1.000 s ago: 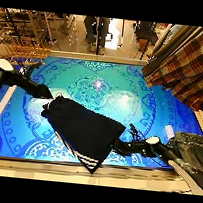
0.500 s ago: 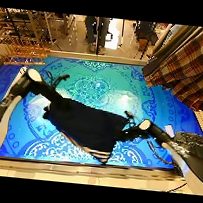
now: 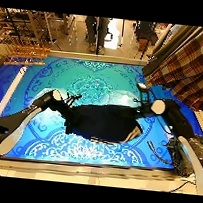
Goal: Fold the clothes and pants, and hang the long-sleeved shirts on hangers.
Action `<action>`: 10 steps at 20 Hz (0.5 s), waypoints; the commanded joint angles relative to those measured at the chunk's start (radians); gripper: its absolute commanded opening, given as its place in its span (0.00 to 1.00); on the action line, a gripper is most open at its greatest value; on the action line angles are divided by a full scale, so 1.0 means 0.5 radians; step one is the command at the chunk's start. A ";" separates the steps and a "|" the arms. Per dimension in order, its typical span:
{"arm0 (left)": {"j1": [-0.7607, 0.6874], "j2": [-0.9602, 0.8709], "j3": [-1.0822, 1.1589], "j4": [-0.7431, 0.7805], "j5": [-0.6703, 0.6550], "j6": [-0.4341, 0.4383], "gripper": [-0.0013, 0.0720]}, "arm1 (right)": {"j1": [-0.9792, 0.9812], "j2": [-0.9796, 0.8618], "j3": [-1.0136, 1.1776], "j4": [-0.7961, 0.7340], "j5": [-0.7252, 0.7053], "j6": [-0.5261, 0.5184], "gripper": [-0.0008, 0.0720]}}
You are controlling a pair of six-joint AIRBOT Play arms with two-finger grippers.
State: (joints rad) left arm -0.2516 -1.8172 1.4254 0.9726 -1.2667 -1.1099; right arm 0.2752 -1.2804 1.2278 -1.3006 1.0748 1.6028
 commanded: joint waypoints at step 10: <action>0.652 0.905 0.310 0.007 -0.335 -0.347 0.04 | 0.879 -1.048 0.798 0.404 -0.422 0.262 0.03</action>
State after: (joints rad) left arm -0.0090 -1.4670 1.5700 0.9760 -1.4136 -1.2541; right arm 0.6479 -1.6760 1.5288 -1.1824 0.9062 1.7279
